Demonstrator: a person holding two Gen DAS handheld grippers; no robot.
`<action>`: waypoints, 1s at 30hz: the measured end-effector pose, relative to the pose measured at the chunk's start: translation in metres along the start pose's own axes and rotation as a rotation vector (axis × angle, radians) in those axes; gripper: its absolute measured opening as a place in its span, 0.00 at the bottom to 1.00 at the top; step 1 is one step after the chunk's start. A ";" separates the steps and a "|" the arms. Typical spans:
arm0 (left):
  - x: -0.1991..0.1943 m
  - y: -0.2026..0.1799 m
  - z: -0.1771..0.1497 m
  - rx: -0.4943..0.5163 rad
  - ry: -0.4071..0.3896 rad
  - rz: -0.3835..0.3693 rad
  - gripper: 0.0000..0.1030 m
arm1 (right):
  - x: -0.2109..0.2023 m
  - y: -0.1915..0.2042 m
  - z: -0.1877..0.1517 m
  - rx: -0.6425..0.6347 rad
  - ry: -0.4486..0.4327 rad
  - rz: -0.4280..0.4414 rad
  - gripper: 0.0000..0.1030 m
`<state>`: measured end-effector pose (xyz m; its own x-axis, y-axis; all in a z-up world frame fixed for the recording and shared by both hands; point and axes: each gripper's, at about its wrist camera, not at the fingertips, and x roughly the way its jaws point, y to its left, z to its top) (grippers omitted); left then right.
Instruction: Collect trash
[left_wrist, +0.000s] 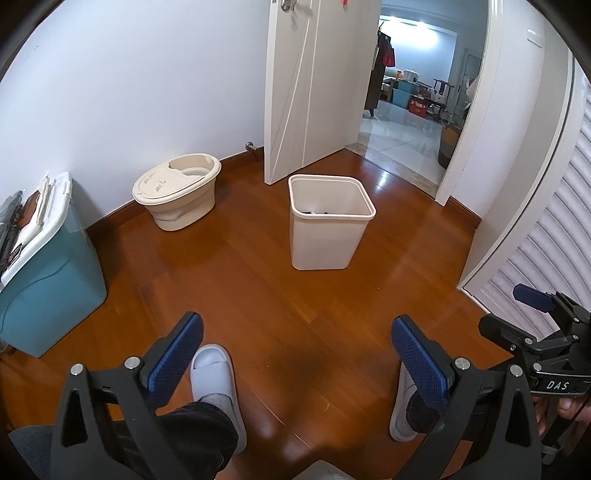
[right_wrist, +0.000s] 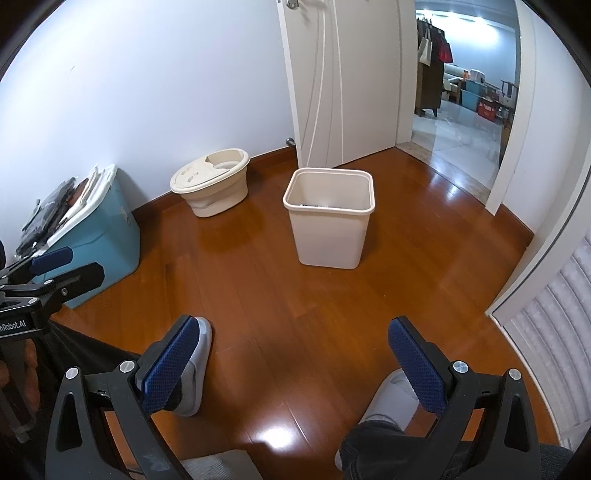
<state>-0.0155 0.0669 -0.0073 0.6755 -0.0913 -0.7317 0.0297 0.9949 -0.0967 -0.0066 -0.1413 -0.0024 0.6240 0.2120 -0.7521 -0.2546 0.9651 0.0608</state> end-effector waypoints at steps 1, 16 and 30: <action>0.000 -0.001 -0.001 0.004 -0.002 0.006 1.00 | 0.000 -0.001 0.000 -0.002 0.000 0.000 1.00; 0.004 -0.006 -0.001 0.015 0.023 0.017 1.00 | 0.000 0.000 -0.002 -0.020 0.002 0.000 1.00; 0.006 -0.004 0.001 0.009 0.030 0.028 1.00 | 0.000 0.004 -0.003 -0.018 0.003 -0.005 1.00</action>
<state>-0.0110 0.0628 -0.0110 0.6534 -0.0646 -0.7543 0.0179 0.9974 -0.0700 -0.0096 -0.1379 -0.0037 0.6231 0.2070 -0.7542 -0.2647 0.9632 0.0456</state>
